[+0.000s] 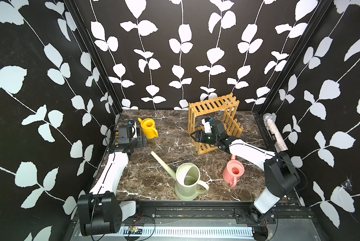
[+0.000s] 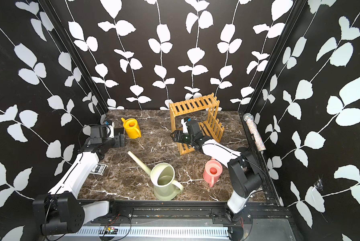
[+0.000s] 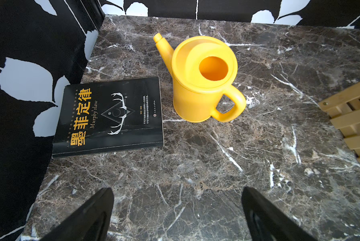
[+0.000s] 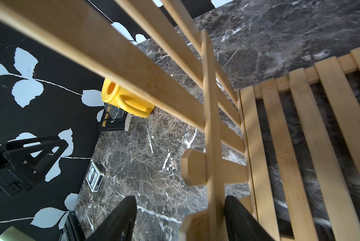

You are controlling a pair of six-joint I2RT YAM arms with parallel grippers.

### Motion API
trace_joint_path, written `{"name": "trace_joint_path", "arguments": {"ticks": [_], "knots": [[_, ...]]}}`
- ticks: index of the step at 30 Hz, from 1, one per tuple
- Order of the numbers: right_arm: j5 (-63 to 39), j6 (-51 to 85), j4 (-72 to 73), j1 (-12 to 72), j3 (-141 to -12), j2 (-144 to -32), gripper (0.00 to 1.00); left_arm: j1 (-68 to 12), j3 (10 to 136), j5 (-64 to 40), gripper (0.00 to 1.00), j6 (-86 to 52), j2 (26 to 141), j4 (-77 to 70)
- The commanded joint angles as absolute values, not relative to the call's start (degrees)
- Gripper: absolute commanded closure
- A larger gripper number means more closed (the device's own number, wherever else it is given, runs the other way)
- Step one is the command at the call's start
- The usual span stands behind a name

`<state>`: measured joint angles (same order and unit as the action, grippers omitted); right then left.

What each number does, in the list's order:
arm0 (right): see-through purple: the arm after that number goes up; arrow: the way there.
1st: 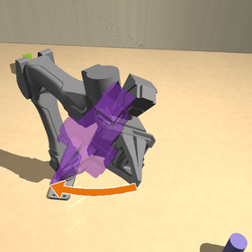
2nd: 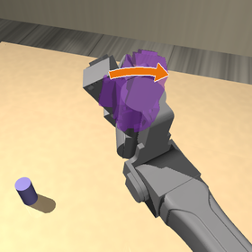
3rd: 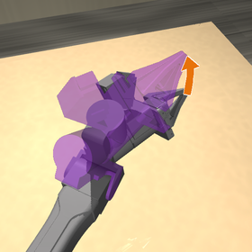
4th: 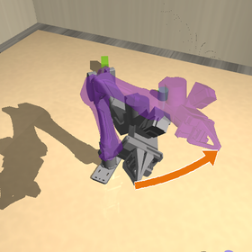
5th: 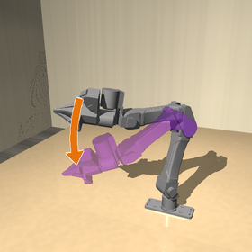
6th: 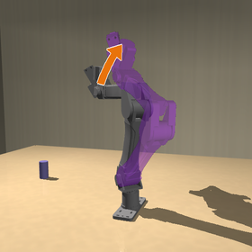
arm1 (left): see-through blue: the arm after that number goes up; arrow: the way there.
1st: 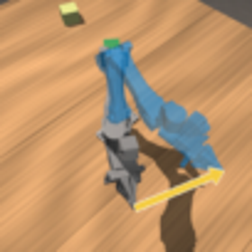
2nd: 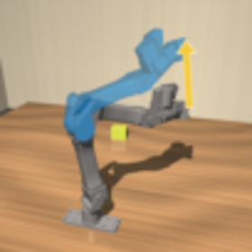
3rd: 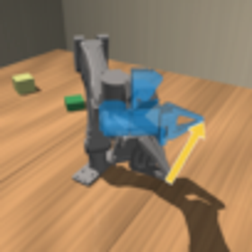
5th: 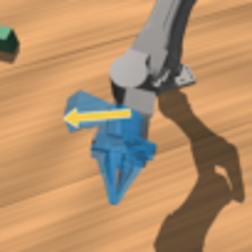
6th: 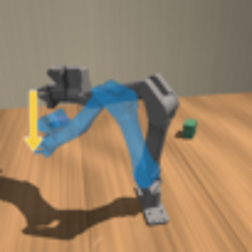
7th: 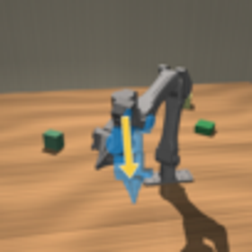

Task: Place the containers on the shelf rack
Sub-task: Adjust the shelf at the center of the board.

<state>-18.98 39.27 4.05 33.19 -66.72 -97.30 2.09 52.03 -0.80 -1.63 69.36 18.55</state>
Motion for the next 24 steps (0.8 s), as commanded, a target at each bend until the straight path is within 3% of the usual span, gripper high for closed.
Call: {"name": "trace_joint_path", "arguments": {"ticks": [1,7,14,24], "knots": [[-16.50,40.11,6.13,34.66,-69.83,-98.65,0.32,2.59,52.64,-0.45,0.02,-1.58,69.26,18.67],[-14.01,39.17,3.03,35.22,-73.41,-99.88,0.33,2.57,52.60,-0.66,0.02,-1.66,69.20,18.46],[-8.09,30.84,-8.22,34.55,-73.13,-93.71,0.32,2.62,52.50,-0.67,0.02,-1.74,69.15,18.59],[-2.26,18.98,-24.07,24.63,-71.89,-81.45,0.31,2.63,52.23,-0.78,0.02,-1.60,68.86,18.36]]}}
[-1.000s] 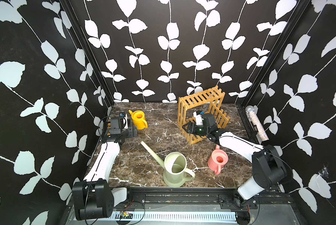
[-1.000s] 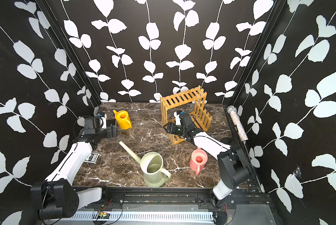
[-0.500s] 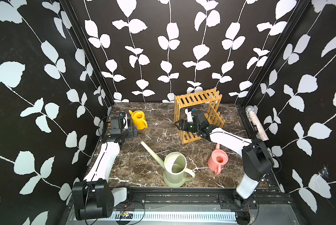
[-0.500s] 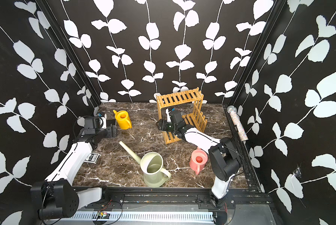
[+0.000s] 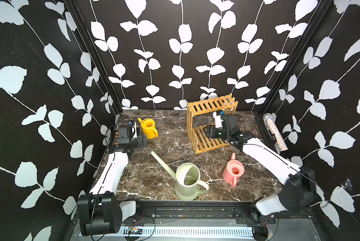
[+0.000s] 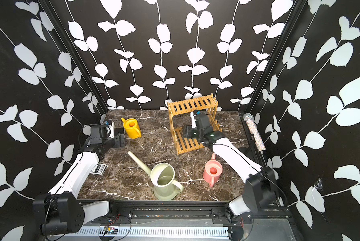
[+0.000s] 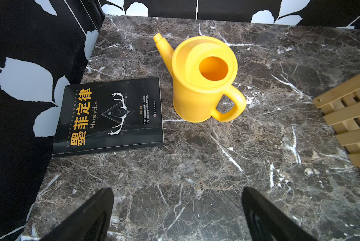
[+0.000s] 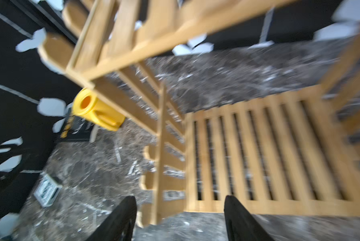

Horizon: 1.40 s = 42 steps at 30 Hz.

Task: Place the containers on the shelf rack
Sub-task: Adjust the shelf at the center of the board.

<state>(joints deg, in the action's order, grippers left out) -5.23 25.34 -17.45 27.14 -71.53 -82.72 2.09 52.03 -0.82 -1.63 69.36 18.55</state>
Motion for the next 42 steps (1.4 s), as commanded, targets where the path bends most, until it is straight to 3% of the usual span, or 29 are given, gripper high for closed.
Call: {"name": "trace_joint_path", "arguments": {"ticks": [1,18,31,42], "knots": [[-2.42,17.86,-25.03,23.40,-72.08,-80.87,0.31,2.58,52.21,-0.71,0.02,-1.58,68.82,18.37],[-6.32,4.95,-31.74,5.94,-78.79,-85.07,0.29,2.59,52.35,-0.55,0.02,-1.46,68.28,18.52],[-10.76,6.07,-26.97,2.02,-81.72,-94.79,0.34,2.93,52.56,-0.62,0.02,-1.58,67.91,18.90],[-12.78,9.98,-25.59,2.11,-82.28,-98.52,0.54,2.97,52.48,-0.76,0.02,-1.67,68.03,18.72]]}}
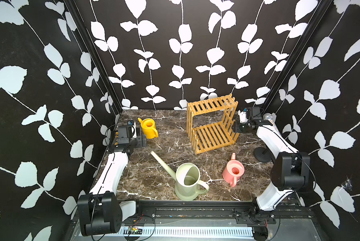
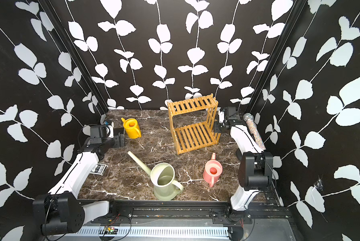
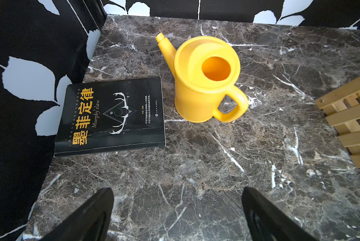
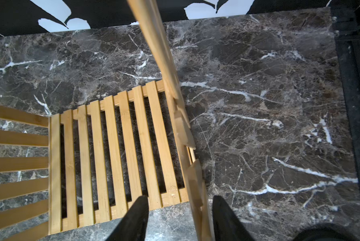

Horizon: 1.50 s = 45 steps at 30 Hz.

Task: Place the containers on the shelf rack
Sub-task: Adjust the shelf at the center of the board.

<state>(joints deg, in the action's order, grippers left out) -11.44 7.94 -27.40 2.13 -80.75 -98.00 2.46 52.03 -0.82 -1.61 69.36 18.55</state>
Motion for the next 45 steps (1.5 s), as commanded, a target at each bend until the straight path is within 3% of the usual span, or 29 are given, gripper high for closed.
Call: {"name": "trace_joint_path", "arguments": {"ticks": [1,9,20,35,45], "knots": [[-12.89,10.59,-25.34,2.11,-82.04,-98.48,0.56,2.98,52.47,-0.89,0.02,-1.67,68.01,18.72],[-12.38,16.05,-21.23,2.90,-77.01,-95.48,0.60,2.96,52.17,-0.97,0.02,-1.84,67.93,18.55],[-10.69,17.38,-21.89,6.44,-76.46,-93.24,0.80,2.91,51.99,-1.32,0.01,-2.08,67.85,18.35],[0.91,28.56,-19.89,10.65,-67.10,-83.62,0.91,2.90,51.86,-1.68,0.01,-2.30,67.87,18.08],[-8.19,20.86,-20.46,14.14,-74.64,-91.01,0.91,2.90,51.83,-1.41,0.02,-2.16,67.84,18.02]]}}
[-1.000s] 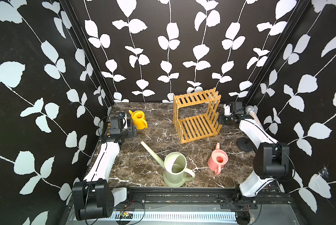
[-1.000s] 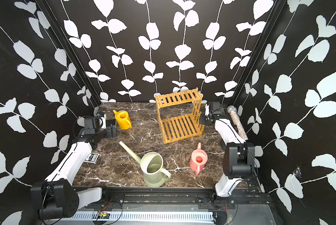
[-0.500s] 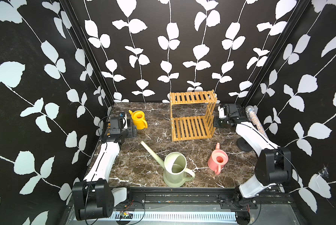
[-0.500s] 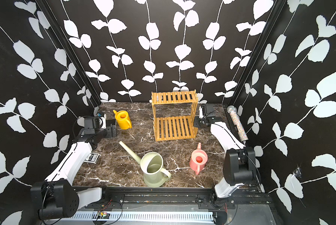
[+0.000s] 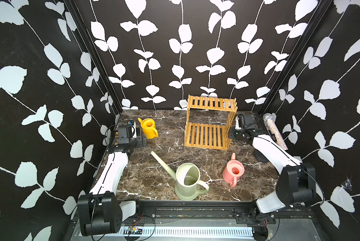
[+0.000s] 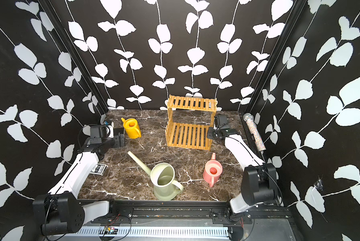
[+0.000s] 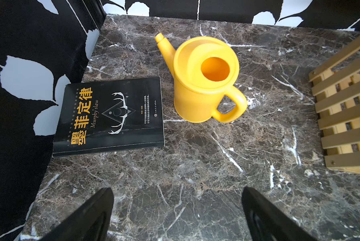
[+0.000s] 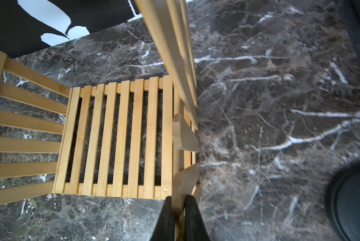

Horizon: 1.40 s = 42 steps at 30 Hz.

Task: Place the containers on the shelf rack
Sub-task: Adjust the shelf at the center of the board.

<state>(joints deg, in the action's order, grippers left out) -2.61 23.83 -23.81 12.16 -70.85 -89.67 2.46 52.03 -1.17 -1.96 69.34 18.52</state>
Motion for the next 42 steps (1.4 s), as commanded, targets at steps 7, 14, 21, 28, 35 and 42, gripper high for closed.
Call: {"name": "trace_joint_path", "arguments": {"ticks": [7,14,21,28,35,42], "knots": [[-8.52,18.46,-21.84,15.06,-78.65,-93.69,0.91,2.91,51.69,-1.32,0.02,-2.06,67.82,17.93],[-4.29,20.76,-23.28,15.04,-79.38,-94.24,0.93,2.97,51.65,-1.41,0.01,-2.03,67.94,17.87],[0.26,27.04,-20.61,15.04,-76.44,-92.19,0.96,2.98,51.53,-1.31,0.02,-1.88,67.92,17.76],[-0.96,25.13,-19.79,15.17,-77.33,-93.50,0.97,2.99,51.49,-1.27,0.02,-1.88,67.77,17.76],[-4.13,19.92,-20.55,15.20,-80.52,-96.09,0.96,2.97,51.49,-1.23,0.02,-1.79,67.82,17.77],[-5.16,17.81,-22.45,15.17,-83.28,-98.06,0.96,2.97,51.48,-1.23,0.02,-1.76,67.86,17.74]]}}
